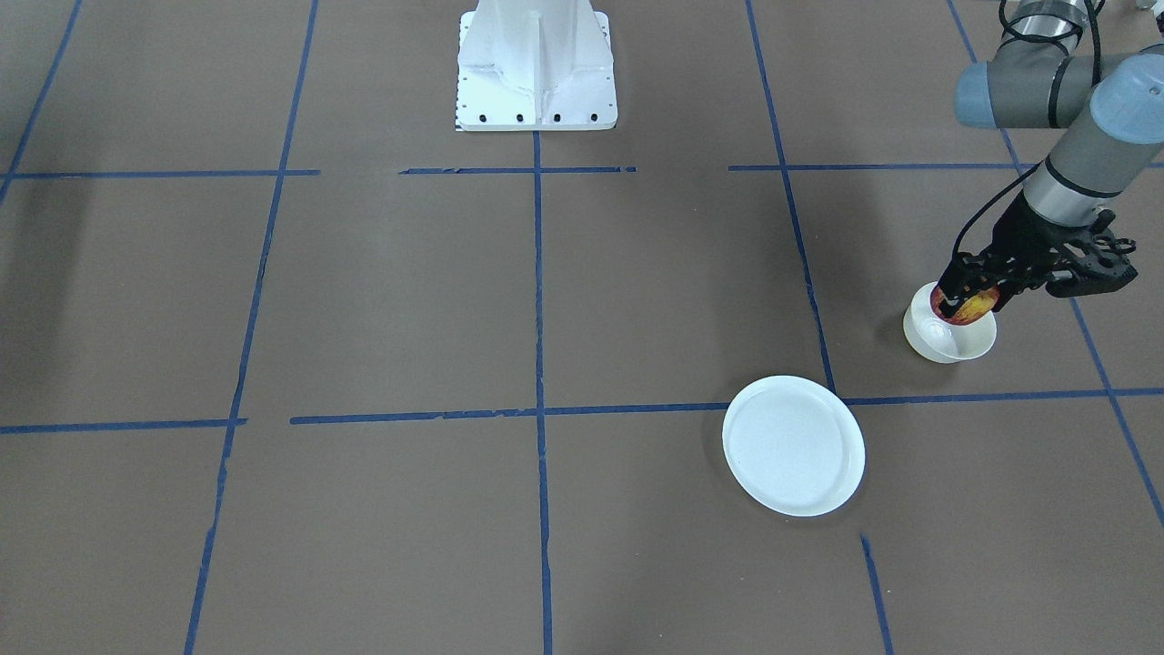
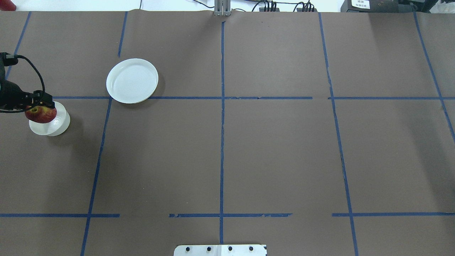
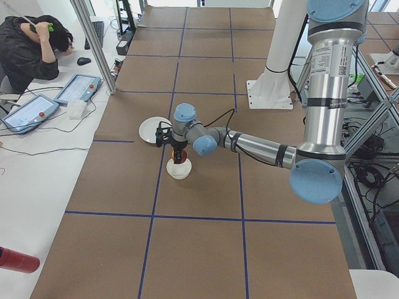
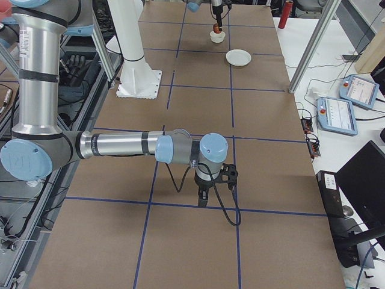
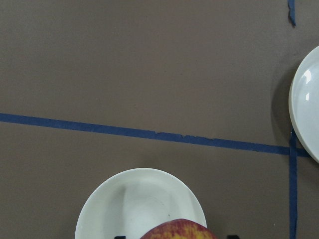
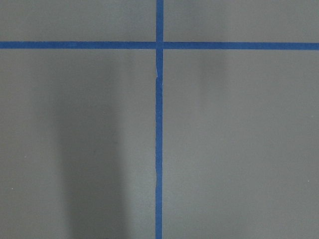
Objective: Move apple from plate to bowl
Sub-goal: 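Lower the apple into the white bowl and open the left gripper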
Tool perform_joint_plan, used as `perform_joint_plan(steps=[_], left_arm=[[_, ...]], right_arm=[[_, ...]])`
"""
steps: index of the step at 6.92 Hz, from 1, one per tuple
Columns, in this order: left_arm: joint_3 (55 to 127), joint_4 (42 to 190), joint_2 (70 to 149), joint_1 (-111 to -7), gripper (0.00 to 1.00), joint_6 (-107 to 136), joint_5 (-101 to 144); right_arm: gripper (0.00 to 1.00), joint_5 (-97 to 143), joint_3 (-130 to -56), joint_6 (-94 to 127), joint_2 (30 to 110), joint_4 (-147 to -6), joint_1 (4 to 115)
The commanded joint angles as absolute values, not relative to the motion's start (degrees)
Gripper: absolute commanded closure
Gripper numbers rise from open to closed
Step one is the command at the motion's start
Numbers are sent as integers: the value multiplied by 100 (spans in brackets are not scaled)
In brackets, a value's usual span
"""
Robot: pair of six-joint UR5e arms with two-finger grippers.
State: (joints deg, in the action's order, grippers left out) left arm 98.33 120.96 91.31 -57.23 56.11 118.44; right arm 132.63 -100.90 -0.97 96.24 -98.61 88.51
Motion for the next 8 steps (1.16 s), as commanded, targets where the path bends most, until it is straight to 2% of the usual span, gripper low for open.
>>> perform_joint_plan(steps=[1, 3, 4, 6, 8], left_arm=[[9581, 12111, 9211, -5608, 100, 5608, 11786], [9361, 12129, 9325, -5520, 100, 5555, 11628], [9369, 12155, 9325, -5520, 1, 5511, 11628], [9447, 12278, 9273, -5537, 0, 5169, 11707], [9973, 11738, 9255, -5807, 0, 4443, 12177]], right_arm=[[0, 13263, -10090, -97, 9624, -9861, 8859], [0, 13263, -10090, -97, 9624, -9861, 8851], [0, 13263, -10090, -97, 9624, -9861, 8851], [0, 13263, -10090, -97, 9624, -9861, 8851], [0, 13263, -10090, -97, 9624, -9861, 8859]])
